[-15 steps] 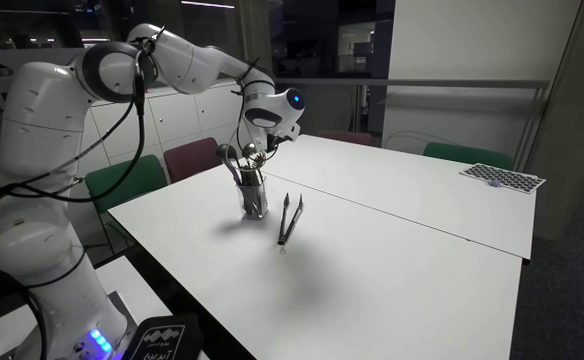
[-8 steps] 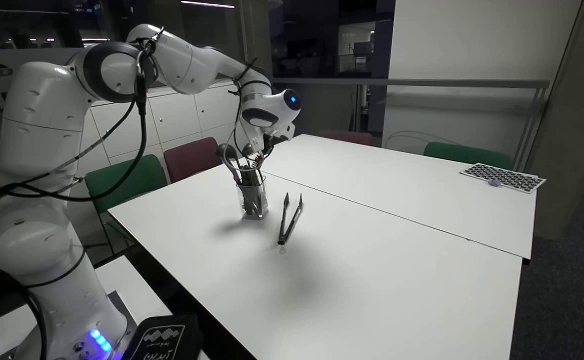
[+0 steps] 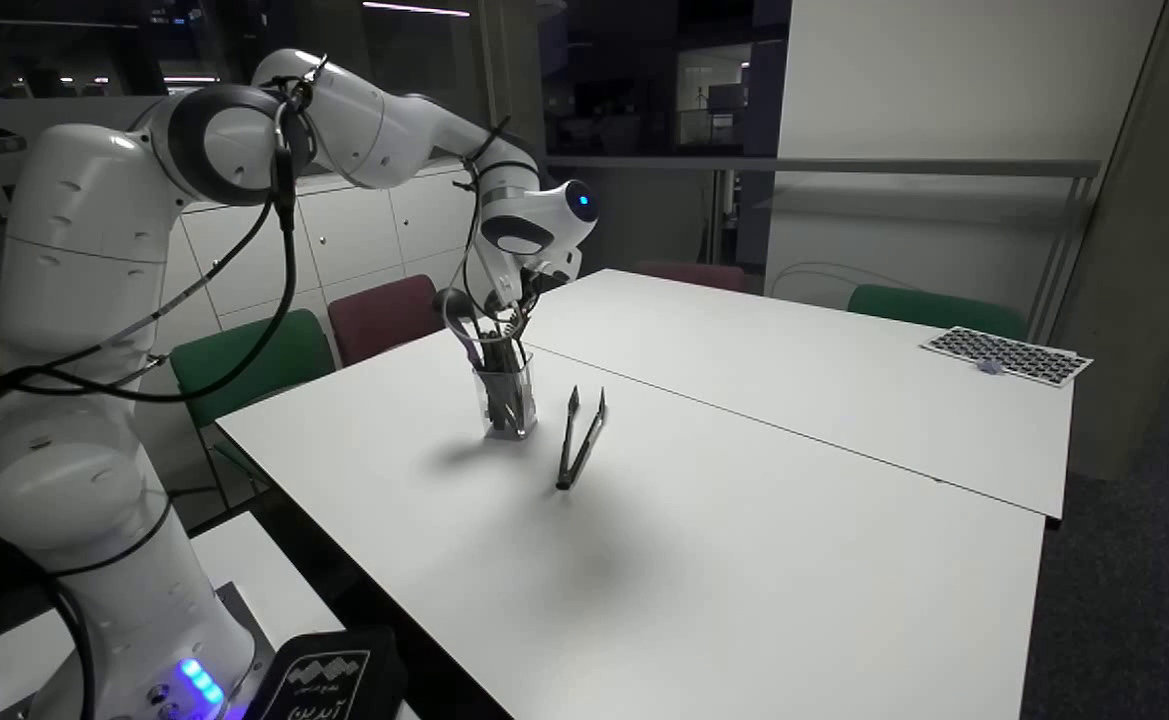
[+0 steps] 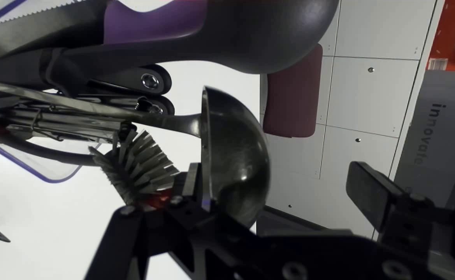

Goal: Remove two utensils from the utensil holder

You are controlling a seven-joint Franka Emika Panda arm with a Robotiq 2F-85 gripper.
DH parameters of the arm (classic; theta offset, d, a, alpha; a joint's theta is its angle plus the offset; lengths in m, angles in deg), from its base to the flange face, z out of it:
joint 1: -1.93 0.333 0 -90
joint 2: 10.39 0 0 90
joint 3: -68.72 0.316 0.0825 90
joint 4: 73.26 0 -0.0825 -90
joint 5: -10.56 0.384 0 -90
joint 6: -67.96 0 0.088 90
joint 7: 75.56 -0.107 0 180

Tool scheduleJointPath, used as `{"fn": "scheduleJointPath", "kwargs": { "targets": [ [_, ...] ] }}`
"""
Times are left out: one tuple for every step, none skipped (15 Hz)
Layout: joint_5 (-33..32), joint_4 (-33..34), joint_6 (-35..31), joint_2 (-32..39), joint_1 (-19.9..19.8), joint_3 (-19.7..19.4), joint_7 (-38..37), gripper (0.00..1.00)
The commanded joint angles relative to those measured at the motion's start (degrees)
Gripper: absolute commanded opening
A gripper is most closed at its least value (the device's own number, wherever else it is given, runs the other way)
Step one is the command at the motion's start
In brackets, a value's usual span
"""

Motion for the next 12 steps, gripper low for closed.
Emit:
{"fn": "scheduleJointPath", "kwargs": {
  "targets": [
    [-1.9, -2.0, 2.0, -2.4, 0.0, -0.4, 0.0, 1.0],
    [-2.6, -2.2, 2.1, -2.6, 0.1, -0.5, -0.4, 1.0],
    [-3.6, -2.5, 2.1, -2.9, 0.2, -0.6, -1.1, 1.0],
    [-4.1, -2.9, 2.0, -3.2, 0.1, -0.6, -1.2, 1.0],
    [-4.7, -3.3, 1.7, -3.6, 0.1, -0.6, -1.4, 1.0],
    [-5.2, -3.6, 1.5, -3.9, 0.1, -0.6, -1.4, 1.0],
    [-5.4, -3.8, 1.3, -4.1, 0.0, -0.6, -1.4, 1.0],
    [-5.5, -3.9, 0.8, -4.5, 0.1, -0.6, -1.1, 1.0],
    [-5.4, -4.0, 0.2, -5.0, 0.1, -0.5, -0.9, 1.0],
    [-5.3, -4.1, -0.2, -5.5, 0.2, -0.5, -0.5, 1.0],
    [-5.5, -4.1, -0.3, -6.1, 0.3, -0.5, -0.5, 1.0],
    [-5.7, -4.1, -0.3, -6.6, 0.4, -0.6, -0.7, 1.0]
  ]
}}
